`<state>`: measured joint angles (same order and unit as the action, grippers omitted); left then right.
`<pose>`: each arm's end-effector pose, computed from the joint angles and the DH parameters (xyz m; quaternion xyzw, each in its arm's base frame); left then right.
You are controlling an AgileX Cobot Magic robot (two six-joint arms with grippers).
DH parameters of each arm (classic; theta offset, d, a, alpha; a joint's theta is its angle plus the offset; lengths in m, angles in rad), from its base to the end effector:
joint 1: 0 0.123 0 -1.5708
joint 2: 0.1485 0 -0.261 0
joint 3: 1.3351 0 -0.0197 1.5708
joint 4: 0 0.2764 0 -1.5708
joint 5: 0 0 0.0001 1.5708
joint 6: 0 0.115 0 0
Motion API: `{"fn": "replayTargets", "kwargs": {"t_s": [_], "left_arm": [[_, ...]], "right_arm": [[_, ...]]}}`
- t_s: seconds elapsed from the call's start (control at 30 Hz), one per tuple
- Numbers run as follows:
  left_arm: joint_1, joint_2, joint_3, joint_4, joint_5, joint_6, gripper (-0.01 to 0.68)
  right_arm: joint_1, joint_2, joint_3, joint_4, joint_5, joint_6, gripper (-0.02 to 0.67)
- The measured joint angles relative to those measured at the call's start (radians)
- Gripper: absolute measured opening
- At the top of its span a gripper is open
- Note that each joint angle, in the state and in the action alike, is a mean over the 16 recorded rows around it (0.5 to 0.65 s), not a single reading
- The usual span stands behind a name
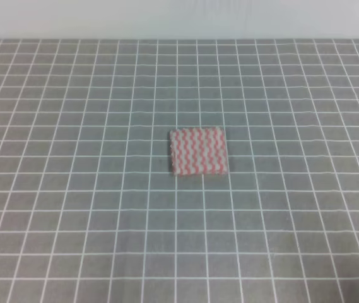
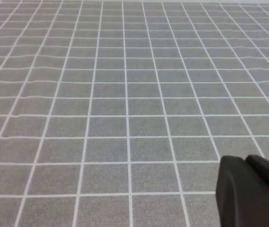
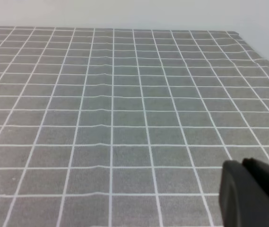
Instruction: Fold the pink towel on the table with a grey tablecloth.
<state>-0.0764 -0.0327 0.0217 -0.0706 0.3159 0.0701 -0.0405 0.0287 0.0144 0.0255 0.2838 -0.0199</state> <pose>0.1256 -0.0121 0.1750 0.0378 0.7786 -0.0315 0.6256 0.1300 -0.0044 0.1735 0.0155 0.7864 -0.0083 0.6175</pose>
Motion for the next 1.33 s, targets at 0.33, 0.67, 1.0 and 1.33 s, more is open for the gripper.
{"fn": "replayTargets", "kwargs": {"t_s": [0.33,0.67,1.0,1.33], "left_arm": [[0.009,0.008,-0.007,-0.005,0.029,0.001,-0.001],[0.032,0.018,-0.017,0.0,0.036,0.0,-0.001],[0.037,0.011,-0.012,0.005,0.032,0.001,-0.002],[0.037,0.006,-0.007,0.007,0.027,0.002,-0.002]], "right_arm": [[0.0,0.002,0.01,-0.003,-0.007,0.0,-0.016],[0.0,0.003,0.01,-0.003,-0.007,0.0,-0.016],[0.0,0.002,0.009,-0.002,-0.003,0.0,-0.016],[0.0,0.003,0.011,-0.003,-0.002,0.0,-0.016]]}}
